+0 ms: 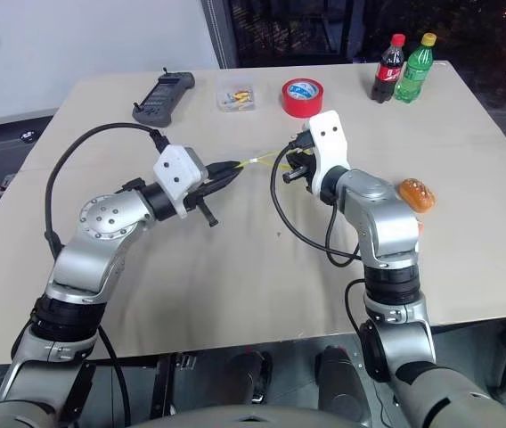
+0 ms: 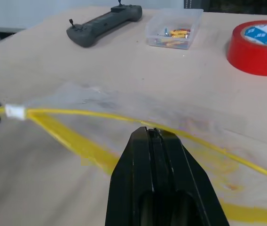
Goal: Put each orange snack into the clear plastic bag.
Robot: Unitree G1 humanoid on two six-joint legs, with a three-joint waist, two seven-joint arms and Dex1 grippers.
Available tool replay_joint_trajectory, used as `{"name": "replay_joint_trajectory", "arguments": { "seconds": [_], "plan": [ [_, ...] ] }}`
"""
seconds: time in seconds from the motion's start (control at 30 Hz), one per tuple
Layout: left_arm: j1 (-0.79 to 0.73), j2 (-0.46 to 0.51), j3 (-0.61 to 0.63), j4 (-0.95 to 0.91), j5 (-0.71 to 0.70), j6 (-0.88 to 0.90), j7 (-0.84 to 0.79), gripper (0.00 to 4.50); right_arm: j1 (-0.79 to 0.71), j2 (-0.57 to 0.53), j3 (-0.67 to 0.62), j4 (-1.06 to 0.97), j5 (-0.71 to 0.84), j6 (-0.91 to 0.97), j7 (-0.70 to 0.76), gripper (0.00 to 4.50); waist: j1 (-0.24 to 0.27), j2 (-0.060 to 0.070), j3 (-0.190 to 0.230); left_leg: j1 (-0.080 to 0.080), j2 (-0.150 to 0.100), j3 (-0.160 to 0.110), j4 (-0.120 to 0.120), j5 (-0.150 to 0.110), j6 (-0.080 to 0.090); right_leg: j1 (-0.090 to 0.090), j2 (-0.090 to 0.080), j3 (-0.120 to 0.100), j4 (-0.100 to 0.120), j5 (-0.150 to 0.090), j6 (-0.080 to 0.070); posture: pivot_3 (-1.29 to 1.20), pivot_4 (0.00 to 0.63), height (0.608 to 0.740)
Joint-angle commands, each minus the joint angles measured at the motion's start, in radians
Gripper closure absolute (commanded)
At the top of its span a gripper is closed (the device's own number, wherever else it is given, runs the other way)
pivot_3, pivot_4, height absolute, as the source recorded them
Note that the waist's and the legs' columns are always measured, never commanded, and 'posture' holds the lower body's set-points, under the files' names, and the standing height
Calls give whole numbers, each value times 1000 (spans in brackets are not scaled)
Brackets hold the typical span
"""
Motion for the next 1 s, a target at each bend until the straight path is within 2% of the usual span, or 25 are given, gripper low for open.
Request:
{"name": "replay_joint_trajectory", "arguments": {
  "seconds": [0.03,0.1,0.17,0.23,0.3,0.37,0.5,0.6,0.73,0.77,0.8,0.93,1.0],
  "plan": [
    [4,7,30,-52,-6,-11,-4,4500,-33,11,-27,-3,47,-22,-21,4466,1,0,0,0,0,0,0,0,0,0,0,0,0,0,0,0,150,740],
    [5,5,29,-53,-12,-16,-10,4500,-32,13,-23,23,55,-44,-30,4466,1,0,0,0,0,0,0,0,0,0,0,0,0,0,0,0,150,740],
    [9,11,25,-54,-17,-29,-30,4500,-4,-92,169,113,-124,-291,-43,4466,1,0,0,0,0,0,0,0,0,0,0,0,0,0,0,0,150,740],
    [15,34,17,-42,4,-58,-54,4500,7,-257,412,219,-361,-619,-38,4466,2,0,0,0,-1,1,0,0,0,0,0,0,0,0,0,0,150,740],
    [20,58,13,-14,26,-105,-79,4500,-6,-352,528,296,-482,-812,-45,4466,2,0,0,0,-2,1,0,0,0,0,1,-1,-1,0,0,0,150,740],
    [19,74,12,24,30,-159,-107,4500,-38,-406,595,382,-579,-946,-77,4466,-1,0,0,0,-1,1,0,0,0,0,2,0,-1,0,0,0,150,740],
    [21,78,14,65,35,-224,-130,4500,-85,-420,632,539,-689,-1087,-145,4466,-6,0,0,1,1,2,0,0,0,0,3,1,0,0,0,0,150,740],
    [25,68,23,76,29,-228,-128,4500,-102,-400,617,594,-717,-1132,-181,3614,-1,0,0,1,1,1,0,0,0,0,4,1,-1,0,0,0,150,740],
    [33,62,37,96,36,-201,-104,4500,-90,-394,591,581,-733,-1146,-192,1876,1,0,0,0,1,1,0,0,0,0,4,1,-1,0,0,0,150,740],
    [33,61,38,103,44,-195,-94,4500,-84,-397,585,571,-733,-1145,-186,1702,1,0,0,0,1,1,0,0,0,0,4,1,-1,0,0,0,150,740],
    [33,61,38,106,46,-192,-91,4500,-78,-402,578,555,-733,-1143,-179,958,1,0,0,0,1,1,0,0,0,0,4,1,-1,0,0,0,150,740],
    [18,36,36,135,61,-166,-47,4500,-23,-436,519,424,-671,-1095,-64,121,2,0,0,0,1,1,0,0,0,0,5,1,-1,0,0,0,150,740],
    [7,26,36,151,73,-157,-27,4500,19,-440,471,340,-609,-1027,11,121,4,0,0,0,1,1,0,0,0,0,5,0,-1,0,0,0,150,740]
  ]
}}
